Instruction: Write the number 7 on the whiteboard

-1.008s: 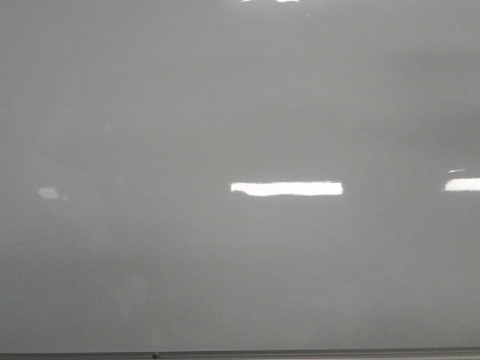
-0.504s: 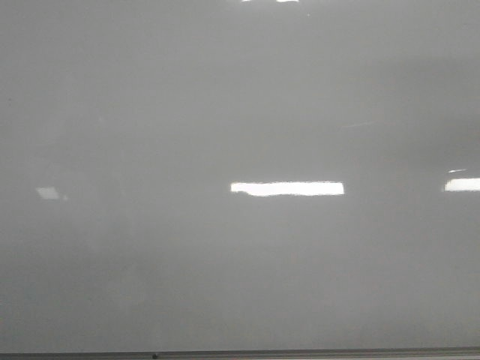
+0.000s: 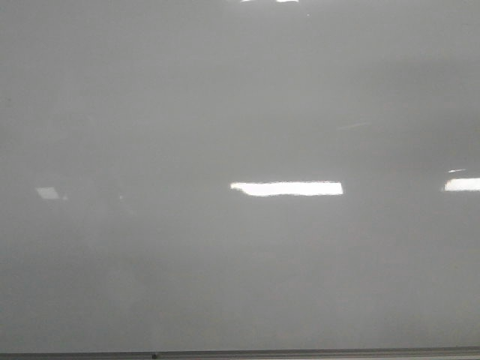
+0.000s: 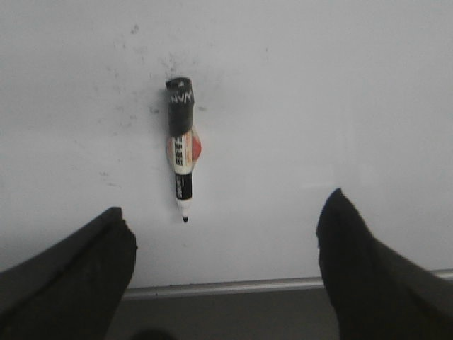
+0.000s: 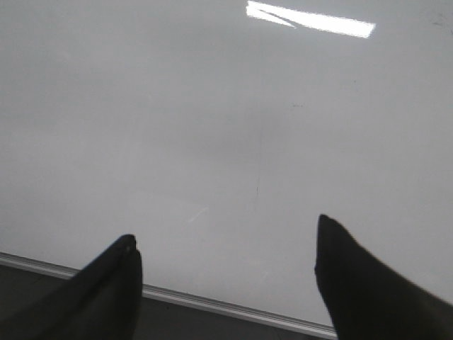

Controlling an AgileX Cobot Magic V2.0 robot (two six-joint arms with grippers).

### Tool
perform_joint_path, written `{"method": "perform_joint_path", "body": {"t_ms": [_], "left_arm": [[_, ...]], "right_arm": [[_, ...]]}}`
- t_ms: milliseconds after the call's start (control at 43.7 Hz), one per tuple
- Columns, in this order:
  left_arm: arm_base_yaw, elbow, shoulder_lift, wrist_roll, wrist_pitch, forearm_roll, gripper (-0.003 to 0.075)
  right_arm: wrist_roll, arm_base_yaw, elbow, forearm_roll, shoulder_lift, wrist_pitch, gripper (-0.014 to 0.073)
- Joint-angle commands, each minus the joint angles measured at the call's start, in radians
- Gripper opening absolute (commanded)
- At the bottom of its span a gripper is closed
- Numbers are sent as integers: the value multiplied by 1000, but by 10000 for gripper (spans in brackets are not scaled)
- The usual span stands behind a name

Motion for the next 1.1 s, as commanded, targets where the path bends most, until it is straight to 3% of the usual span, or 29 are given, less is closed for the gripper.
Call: {"method": "perform_joint_path", "body": {"t_ms": [0, 252, 596, 1077], "left_arm": [[2, -28, 56, 0, -43, 0, 533], [2, -28, 210, -8, -60, 77, 531], [56, -28, 367, -68, -261, 80, 523], [104, -28, 579, -70, -393, 35, 437]], "right_arm": [[-8, 0, -28, 3, 12, -64, 541], [-8, 0, -28, 3, 12, -64, 541], [-8, 0, -28, 3, 12, -64, 541], [-8, 0, -28, 3, 12, -64, 541]]}}
